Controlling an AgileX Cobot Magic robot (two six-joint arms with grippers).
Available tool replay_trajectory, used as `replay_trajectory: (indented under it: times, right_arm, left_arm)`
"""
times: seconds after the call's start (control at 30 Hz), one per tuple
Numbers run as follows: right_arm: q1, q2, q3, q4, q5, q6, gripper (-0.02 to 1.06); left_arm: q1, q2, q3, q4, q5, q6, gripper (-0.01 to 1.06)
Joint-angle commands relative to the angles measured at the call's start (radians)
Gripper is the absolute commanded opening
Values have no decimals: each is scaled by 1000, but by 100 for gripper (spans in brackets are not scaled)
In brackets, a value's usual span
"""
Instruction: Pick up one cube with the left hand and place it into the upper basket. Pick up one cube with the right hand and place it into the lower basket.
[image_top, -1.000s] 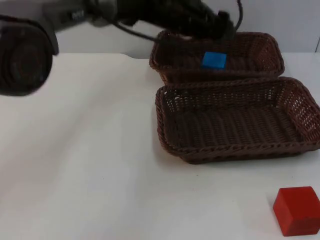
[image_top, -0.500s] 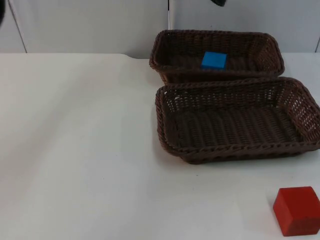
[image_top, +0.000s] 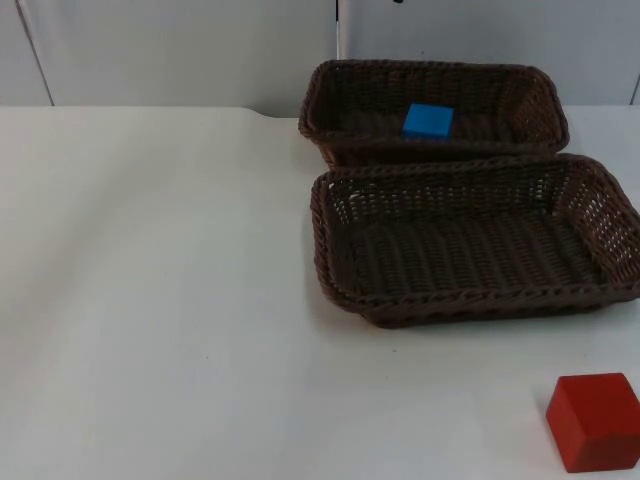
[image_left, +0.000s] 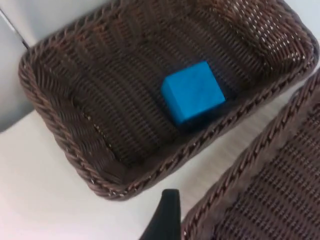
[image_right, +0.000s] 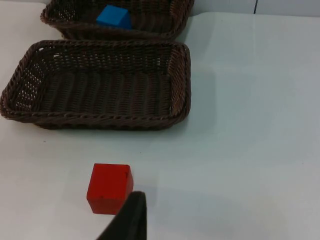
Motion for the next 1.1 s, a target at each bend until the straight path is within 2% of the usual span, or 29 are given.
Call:
replay_trajectory:
  times: [0.0, 0.47, 0.6, 0.73, 0.77, 0.9, 0.93, 1.07]
  right_arm:
    - [-5, -3, 0, -4, -2, -3, 105]
    - [-5, -3, 0, -4, -2, -3, 105]
    - [-5, -3, 0, -4, -2, -3, 105]
    - [-5, -3, 0, -4, -2, -3, 105]
    - [-5, -3, 0, -4, -2, -3, 105]
    - [-5, -3, 0, -4, -2, -3, 105]
    - [-5, -3, 0, -4, -2, -3, 105]
    - [-5, -3, 0, -4, -2, -3, 105]
  left_arm:
    - [-4, -23, -5, -26, 18, -15, 79]
    - [-4, -77, -2, -50, 54, -27, 79]
    - [-4, -127, 35, -47, 46, -27, 79]
    - [-4, -202, 164, 3, 11, -27, 79]
    - [-4, -202, 164, 3, 11, -27, 79]
    - [-4, -303, 338, 22, -74, -22, 79]
    - [-4, -303, 338, 22, -74, -22, 79]
    - [-4, -426, 607, 20, -214, -11, 79]
